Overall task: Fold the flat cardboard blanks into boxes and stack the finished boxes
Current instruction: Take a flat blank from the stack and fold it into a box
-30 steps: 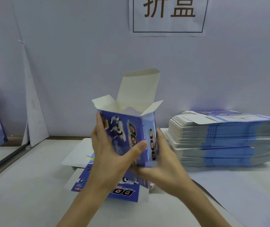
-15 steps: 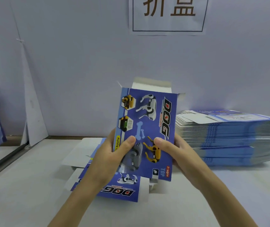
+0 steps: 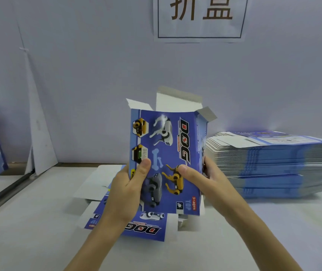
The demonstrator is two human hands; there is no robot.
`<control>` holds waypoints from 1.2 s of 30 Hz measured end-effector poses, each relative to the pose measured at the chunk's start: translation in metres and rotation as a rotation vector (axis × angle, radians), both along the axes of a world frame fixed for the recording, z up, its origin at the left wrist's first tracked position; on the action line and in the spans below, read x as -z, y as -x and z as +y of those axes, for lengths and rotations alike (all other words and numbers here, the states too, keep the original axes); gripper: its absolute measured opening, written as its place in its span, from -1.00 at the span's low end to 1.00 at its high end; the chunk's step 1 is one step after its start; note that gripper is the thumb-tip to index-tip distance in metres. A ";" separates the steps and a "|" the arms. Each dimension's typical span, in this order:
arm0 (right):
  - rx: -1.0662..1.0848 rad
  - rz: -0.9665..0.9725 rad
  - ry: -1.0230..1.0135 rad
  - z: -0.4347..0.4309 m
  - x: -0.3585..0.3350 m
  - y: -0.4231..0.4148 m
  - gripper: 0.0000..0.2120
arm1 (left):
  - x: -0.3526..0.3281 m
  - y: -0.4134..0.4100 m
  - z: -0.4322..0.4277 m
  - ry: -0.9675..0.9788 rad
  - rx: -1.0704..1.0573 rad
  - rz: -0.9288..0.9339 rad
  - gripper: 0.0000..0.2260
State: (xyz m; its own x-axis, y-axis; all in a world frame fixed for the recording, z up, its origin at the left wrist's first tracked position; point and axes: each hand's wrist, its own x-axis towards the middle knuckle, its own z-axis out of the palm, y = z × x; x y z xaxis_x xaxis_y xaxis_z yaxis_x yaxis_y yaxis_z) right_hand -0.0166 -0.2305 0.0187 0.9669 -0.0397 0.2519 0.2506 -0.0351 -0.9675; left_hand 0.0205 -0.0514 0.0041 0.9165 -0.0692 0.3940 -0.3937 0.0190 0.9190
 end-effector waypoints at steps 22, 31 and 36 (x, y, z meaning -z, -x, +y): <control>0.002 0.211 0.117 0.012 0.019 -0.014 -0.41 | -0.040 -0.017 0.109 -0.141 0.302 0.167 -0.40; 0.064 0.398 0.106 0.016 0.022 -0.032 -0.37 | -0.095 -0.045 0.198 0.665 -0.379 0.136 -0.75; 0.033 0.395 0.072 0.019 0.023 -0.030 -0.56 | -0.120 -0.075 0.200 0.791 -0.314 -0.079 -0.46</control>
State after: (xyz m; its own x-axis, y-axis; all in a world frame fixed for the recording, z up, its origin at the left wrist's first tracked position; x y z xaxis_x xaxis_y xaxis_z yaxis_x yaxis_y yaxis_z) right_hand 0.0134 -0.2115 -0.0045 0.9884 -0.0681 -0.1356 -0.1424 -0.1081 -0.9839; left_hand 0.0958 0.1483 0.1245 0.8150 0.5058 0.2828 -0.5503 0.5226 0.6512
